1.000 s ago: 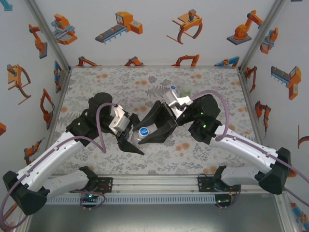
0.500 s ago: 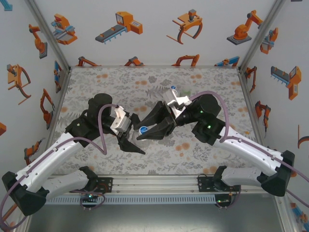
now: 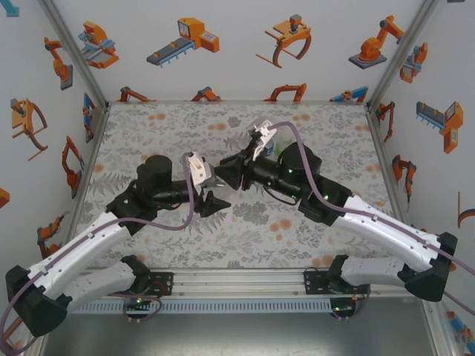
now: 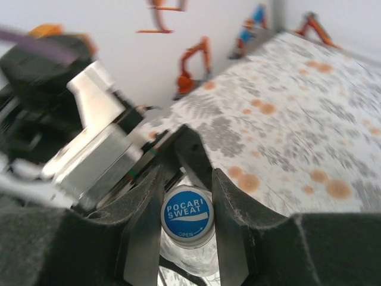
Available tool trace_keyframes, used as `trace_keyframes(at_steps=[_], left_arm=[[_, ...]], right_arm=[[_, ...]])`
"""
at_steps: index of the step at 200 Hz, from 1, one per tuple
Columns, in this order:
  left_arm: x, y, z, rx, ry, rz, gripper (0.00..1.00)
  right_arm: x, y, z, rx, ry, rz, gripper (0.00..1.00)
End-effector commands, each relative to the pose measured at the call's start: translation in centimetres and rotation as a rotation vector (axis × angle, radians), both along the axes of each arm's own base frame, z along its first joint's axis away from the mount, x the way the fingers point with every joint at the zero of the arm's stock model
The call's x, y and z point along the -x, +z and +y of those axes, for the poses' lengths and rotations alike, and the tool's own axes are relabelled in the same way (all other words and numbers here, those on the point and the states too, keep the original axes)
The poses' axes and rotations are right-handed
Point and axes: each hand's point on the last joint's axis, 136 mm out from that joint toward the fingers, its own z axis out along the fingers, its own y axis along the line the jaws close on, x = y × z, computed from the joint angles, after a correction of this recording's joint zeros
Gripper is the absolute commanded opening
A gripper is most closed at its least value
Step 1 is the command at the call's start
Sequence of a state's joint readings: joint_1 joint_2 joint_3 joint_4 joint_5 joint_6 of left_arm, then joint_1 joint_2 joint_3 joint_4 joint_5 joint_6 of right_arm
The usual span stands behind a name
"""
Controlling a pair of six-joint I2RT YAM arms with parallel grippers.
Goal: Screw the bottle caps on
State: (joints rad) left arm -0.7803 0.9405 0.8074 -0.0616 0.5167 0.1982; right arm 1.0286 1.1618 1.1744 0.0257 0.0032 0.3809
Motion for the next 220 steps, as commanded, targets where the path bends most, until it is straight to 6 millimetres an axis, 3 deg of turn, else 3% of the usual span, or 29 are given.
trace_keyframes(at_steps=[1,37,65,86,102,141,161,180,194,220], left_arm=[[-2.5,3.9,0.2,0.140,0.176,-0.089,0.00],[-2.8,3.6,-0.4,0.141,0.207,-0.089,0.00],[-2.4,3.4,-0.8,0.121,0.176,-0.080,0.00],[-1.8,3.3,-1.1,0.098,0.135,-0.083,0.00],[-1.0,3.4,-1.4,0.086,0.082,-0.083,0.00],[3.5,4.4,-2.1,0.105,-0.180,-0.101,0.00],[6.3,5.0,-2.1,0.126,-0.342,-0.103,0.00],[7.5,5.5,-2.1,0.142,-0.425,-0.091,0.00],[8.2,5.9,-2.2,0.152,-0.464,-0.082,0.00],[8.4,6.5,-2.2,0.170,-0.484,-0.083,0.00]], right_arm=[[-5.3,-2.3,-4.2,-0.027,-0.438,0.216,0.00],[-5.3,-3.0,-4.2,-0.083,-0.487,0.260,0.00],[-4.4,-1.5,-2.8,-0.080,-0.375,0.206,0.00],[-3.0,0.3,-2.1,-0.063,-0.269,0.123,0.44],[-1.4,1.9,-1.9,-0.048,-0.172,0.045,0.55],[3.4,6.6,-3.4,-0.078,0.035,-0.162,0.61],[6.1,7.7,-3.8,-0.092,0.149,-0.258,0.62],[8.4,8.3,-3.8,-0.119,0.261,-0.311,0.63],[9.2,8.4,-3.7,-0.133,0.305,-0.316,0.62],[8.6,7.3,-3.5,-0.120,0.288,-0.287,0.62]])
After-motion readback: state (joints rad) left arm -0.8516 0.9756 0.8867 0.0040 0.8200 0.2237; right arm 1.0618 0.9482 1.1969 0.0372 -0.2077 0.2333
